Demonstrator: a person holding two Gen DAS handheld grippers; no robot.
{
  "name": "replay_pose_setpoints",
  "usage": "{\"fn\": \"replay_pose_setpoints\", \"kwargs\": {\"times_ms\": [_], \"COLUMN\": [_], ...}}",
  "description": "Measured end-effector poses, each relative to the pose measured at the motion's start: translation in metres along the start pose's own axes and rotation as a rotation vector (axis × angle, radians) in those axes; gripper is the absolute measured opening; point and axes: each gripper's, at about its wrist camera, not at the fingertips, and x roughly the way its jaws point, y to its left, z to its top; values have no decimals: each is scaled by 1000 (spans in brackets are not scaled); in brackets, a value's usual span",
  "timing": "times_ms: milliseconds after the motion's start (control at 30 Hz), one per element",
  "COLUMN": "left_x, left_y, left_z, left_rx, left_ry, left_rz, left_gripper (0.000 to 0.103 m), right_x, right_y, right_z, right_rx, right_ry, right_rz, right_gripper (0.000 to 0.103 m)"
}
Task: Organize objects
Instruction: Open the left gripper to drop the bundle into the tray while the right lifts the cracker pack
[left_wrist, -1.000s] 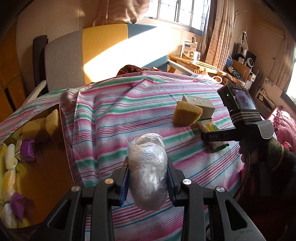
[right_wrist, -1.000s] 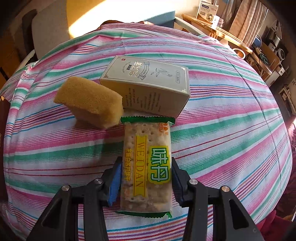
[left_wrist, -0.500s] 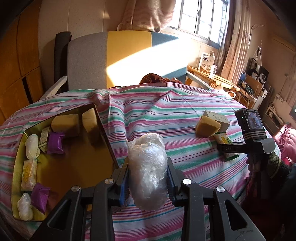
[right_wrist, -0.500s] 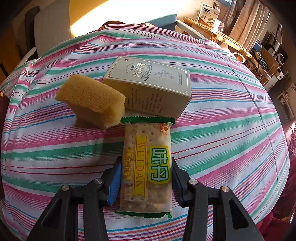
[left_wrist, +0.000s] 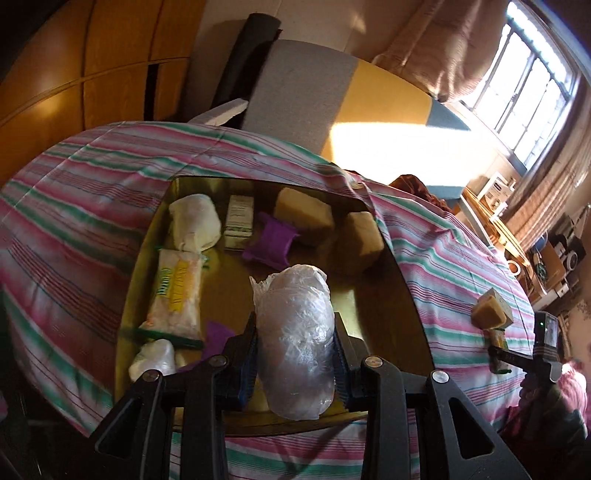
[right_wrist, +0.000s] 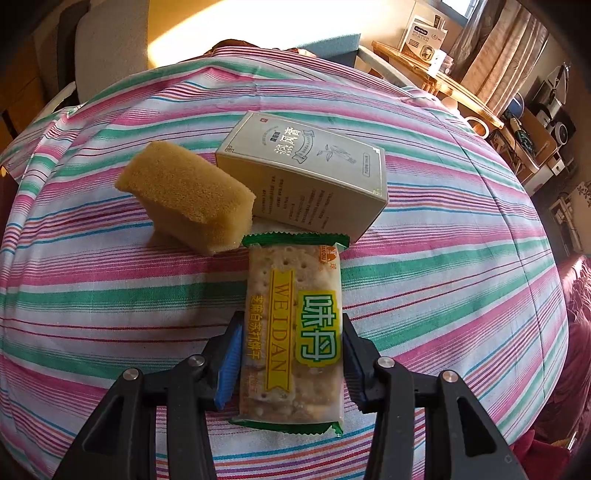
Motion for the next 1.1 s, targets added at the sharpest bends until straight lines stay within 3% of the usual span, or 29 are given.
{"fn": "replay_pose_setpoints", "kwargs": {"times_ms": [133,267,467,633,767,1100], "left_x": [13,35,87,110,98,32], "left_y": [19,14,9,21,23,17], "left_z": [9,26,46,48,42,23], "left_rx": [-62,-20,69,78,84,67], "left_ry": [45,82,164,199,172,4], "left_rz": [-10,8,83,193,197,217], "left_gripper": [35,35,37,40,50,50], "right_x": [-2,-2,-4,-5,-4,-7], "right_y": [2,3,4,4,4,11], "right_z": [-1,-1,-3,-2,-1,-5], "right_rx": [-6,-13,-16,-13,-12,-34], "right_ry": [-1,-3,-2,0,1,12], "right_rz": [-5,-9,-10,-6,-3,-19], "right_gripper": [47,47,47,47,47,47]}}
